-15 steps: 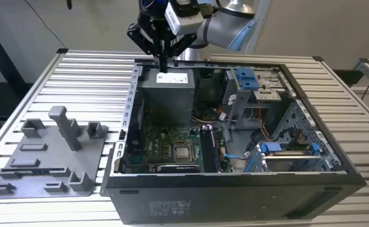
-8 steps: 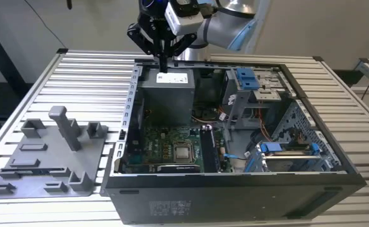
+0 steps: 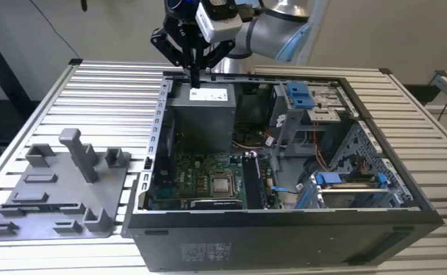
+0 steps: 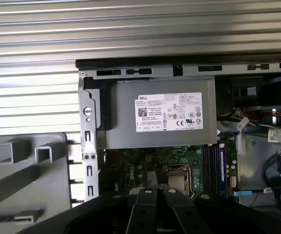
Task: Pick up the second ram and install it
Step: 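Reach for the second ram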
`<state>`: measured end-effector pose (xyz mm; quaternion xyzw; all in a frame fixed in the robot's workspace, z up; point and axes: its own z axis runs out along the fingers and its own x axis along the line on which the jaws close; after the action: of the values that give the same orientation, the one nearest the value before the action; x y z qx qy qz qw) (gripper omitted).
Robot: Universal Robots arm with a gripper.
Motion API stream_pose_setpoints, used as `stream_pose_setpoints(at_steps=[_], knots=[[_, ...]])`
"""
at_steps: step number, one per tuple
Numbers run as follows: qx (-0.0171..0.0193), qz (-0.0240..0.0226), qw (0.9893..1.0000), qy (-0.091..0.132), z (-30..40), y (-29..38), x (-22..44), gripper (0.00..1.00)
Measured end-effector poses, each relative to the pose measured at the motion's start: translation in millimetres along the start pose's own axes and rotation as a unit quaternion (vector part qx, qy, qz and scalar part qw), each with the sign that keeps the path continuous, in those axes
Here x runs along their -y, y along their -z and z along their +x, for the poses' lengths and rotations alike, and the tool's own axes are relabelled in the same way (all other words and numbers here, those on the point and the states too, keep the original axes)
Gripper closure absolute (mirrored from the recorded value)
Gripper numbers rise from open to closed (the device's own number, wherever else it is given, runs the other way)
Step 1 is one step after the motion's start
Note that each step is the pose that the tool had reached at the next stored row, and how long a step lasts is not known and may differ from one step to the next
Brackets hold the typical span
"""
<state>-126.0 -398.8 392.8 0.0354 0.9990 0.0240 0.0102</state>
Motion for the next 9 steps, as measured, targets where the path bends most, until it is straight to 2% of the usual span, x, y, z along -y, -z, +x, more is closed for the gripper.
stream_pose_setpoints(at_steps=[9], knots=[[-0.0001,-0.0001,1.0,0.0,14.3,0.3,1.0,0.89]])
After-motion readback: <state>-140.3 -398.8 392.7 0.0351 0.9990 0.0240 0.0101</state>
